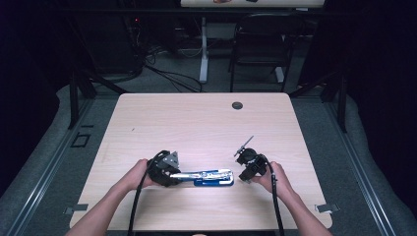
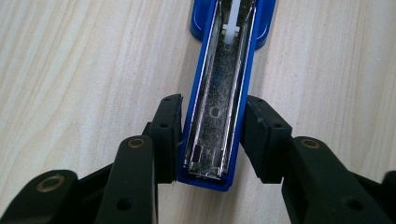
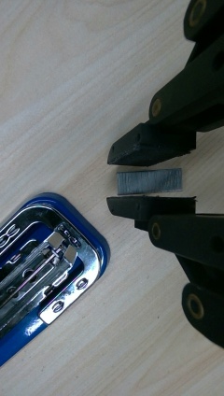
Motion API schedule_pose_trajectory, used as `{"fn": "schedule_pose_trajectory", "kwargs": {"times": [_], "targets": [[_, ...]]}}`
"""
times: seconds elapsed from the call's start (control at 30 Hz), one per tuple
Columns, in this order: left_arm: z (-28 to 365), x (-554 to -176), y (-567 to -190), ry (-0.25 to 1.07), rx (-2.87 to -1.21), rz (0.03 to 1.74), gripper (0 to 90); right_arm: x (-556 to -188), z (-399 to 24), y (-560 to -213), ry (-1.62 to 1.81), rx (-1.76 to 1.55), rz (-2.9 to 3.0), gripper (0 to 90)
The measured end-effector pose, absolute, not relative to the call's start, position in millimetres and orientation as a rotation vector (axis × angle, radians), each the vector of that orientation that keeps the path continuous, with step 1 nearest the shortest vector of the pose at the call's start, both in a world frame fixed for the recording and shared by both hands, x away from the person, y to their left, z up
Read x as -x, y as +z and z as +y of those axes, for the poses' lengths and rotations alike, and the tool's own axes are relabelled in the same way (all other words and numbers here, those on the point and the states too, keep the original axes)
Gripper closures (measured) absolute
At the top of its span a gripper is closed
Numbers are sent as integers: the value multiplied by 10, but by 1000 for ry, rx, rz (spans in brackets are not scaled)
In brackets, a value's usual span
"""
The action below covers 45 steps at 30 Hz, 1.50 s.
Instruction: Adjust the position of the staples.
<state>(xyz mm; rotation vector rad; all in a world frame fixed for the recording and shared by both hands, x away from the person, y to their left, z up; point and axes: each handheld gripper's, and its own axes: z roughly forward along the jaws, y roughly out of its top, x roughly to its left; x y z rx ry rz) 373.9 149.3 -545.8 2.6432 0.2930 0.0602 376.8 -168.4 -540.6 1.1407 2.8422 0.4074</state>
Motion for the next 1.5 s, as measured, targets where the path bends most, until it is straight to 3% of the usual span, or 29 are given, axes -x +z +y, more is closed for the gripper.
{"fn": "schedule_pose_trajectory", "kwargs": {"times": [0.13, 1.5], "targets": [[1494, -3740, -5458, 60, -2644, 291, 597, -3763, -1665, -5429, 408, -1130, 2841, 780], [1500, -3742, -5470, 68, -2633, 292, 599, -3827, -1763, -5216, 518, -1030, 2829, 788]]}}
